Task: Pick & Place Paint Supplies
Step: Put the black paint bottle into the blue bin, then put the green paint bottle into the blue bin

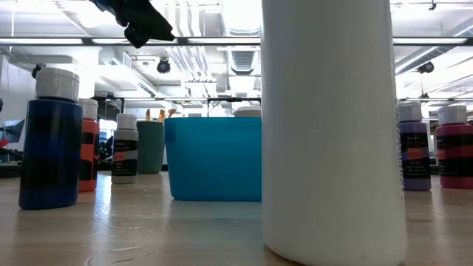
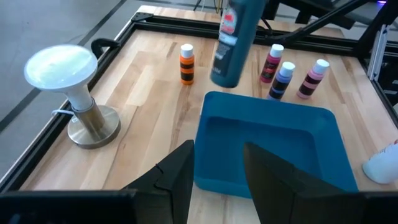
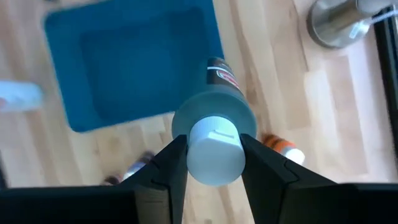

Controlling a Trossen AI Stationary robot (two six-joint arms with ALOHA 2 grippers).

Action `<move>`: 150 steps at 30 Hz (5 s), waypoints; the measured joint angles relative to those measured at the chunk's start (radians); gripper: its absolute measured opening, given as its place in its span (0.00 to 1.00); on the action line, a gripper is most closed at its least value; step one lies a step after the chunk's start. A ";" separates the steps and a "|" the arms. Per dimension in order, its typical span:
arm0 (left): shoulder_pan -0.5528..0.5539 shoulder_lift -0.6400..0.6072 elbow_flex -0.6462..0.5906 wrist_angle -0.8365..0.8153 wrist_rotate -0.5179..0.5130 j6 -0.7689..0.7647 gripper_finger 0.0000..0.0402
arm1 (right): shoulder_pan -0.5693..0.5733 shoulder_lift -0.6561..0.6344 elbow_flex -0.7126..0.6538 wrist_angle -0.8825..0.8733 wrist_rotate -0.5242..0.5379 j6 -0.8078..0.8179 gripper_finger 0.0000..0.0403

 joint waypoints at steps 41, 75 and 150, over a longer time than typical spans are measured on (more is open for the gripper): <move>0.000 0.010 0.000 0.000 -0.001 0.013 0.35 | -0.103 0.329 0.052 0.007 -0.155 -0.239 0.29; 0.000 0.010 0.000 -0.001 -0.001 0.011 0.35 | -0.136 0.355 0.000 0.072 -0.186 -0.299 0.32; -0.995 0.535 0.775 -1.070 0.029 -1.353 0.22 | -0.117 -0.065 0.044 0.045 0.031 -0.313 0.22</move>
